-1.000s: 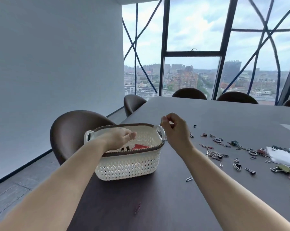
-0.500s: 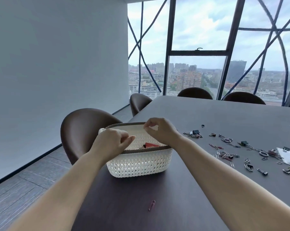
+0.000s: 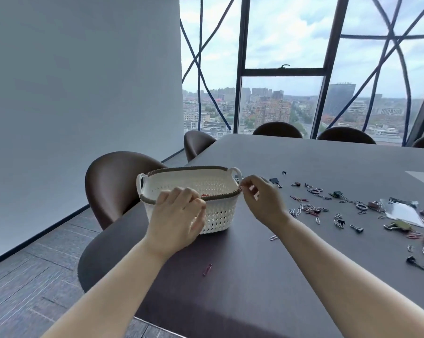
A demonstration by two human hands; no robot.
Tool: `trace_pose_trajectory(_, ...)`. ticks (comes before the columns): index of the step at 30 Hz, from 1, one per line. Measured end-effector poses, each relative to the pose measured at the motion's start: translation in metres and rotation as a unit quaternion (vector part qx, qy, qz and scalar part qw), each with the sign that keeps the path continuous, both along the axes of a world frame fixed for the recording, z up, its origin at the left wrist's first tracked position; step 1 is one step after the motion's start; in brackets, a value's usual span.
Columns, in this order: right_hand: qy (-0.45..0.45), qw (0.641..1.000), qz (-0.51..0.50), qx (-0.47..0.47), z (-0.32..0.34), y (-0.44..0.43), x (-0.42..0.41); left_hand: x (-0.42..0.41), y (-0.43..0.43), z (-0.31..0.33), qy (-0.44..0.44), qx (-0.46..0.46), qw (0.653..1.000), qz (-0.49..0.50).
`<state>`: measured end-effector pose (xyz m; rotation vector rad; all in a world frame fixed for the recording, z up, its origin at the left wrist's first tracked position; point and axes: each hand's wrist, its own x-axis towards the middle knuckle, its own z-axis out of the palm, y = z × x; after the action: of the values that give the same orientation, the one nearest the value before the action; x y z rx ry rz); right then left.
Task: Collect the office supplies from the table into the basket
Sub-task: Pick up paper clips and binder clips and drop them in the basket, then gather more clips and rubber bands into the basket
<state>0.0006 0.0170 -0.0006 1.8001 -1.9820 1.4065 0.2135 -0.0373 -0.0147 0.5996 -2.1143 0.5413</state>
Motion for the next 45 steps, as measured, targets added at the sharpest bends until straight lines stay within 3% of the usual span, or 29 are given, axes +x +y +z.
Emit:
trace_pose_trajectory(2, -0.007, 0.999, -0.008, 0.052, -0.02, 0.022, -0.019, -0.006, 0.017, -0.022, -0.033, 0.065, 0.997, -0.035)
trace_pose_trajectory(3, -0.009, 0.996, -0.01, 0.085, -0.03, 0.035, -0.029, -0.01, 0.027, -0.032, -0.077, 0.143, 0.986, -0.041)
trace_pose_trajectory(4, -0.009, 0.994, -0.012, 0.112, -0.039, 0.048, -0.038, -0.014, 0.034, -0.042, -0.129, 0.237, 0.962, -0.036)
trace_pose_trajectory(6, -0.01, 0.989, -0.021, 0.145, -0.051, 0.072, -0.053, -0.022, 0.045, -0.059, -0.247, 0.401, 0.882, -0.004)
trace_pose_trajectory(8, -0.021, 0.987, -0.036, 0.156, -0.057, 0.093, -0.064, -0.037, 0.049, -0.065, -0.305, 0.442, 0.843, 0.037)
trace_pose_trajectory(15, -0.048, 0.983, -0.092, 0.149, -0.067, 0.159, -0.1, -0.117, 0.056, -0.063, -0.323, 0.439, 0.838, 0.04)
trace_pose_trajectory(19, -0.009, 0.964, -0.204, 0.171, -0.069, 0.209, -0.131, -0.181, 0.073, -0.061, -0.315, 0.442, 0.84, 0.011)
trace_pose_trajectory(23, 0.045, 0.87, -0.413, 0.264, -0.068, 0.271, -0.165, -0.242, 0.091, -0.061, -0.32, 0.435, 0.841, 0.02)
trace_pose_trajectory(26, -0.028, 0.791, -0.486, 0.372, -0.072, 0.307, -0.187, -0.277, 0.109, -0.059, -0.341, 0.42, 0.841, -0.02)
trace_pose_trajectory(28, -0.073, 0.758, -0.494, 0.42, -0.076, 0.317, -0.195, -0.295, 0.125, -0.06, -0.356, 0.405, 0.839, -0.068)
trace_pose_trajectory(31, -0.089, 0.772, -0.451, 0.438, -0.081, 0.305, -0.2, -0.31, 0.14, -0.066, -0.366, 0.379, 0.838, -0.142)
trace_pose_trajectory(35, -0.099, 0.848, -0.345, 0.39, -0.075, 0.276, -0.199, -0.306, 0.137, -0.065, -0.33, 0.389, 0.83, -0.225)
trace_pose_trajectory(38, -0.086, 0.887, -0.263, 0.37, -0.072, 0.275, -0.2, -0.299, 0.137, -0.062, -0.369, 0.346, 0.82, -0.268)
trace_pose_trajectory(41, -0.028, 0.849, -0.321, 0.418, -0.075, 0.281, -0.211, -0.312, 0.127, -0.065, -0.386, 0.321, 0.843, -0.191)
trace_pose_trajectory(45, -0.054, 0.803, -0.401, 0.438, -0.075, 0.272, -0.238, -0.342, 0.115, -0.062, -0.359, 0.378, 0.851, -0.065)
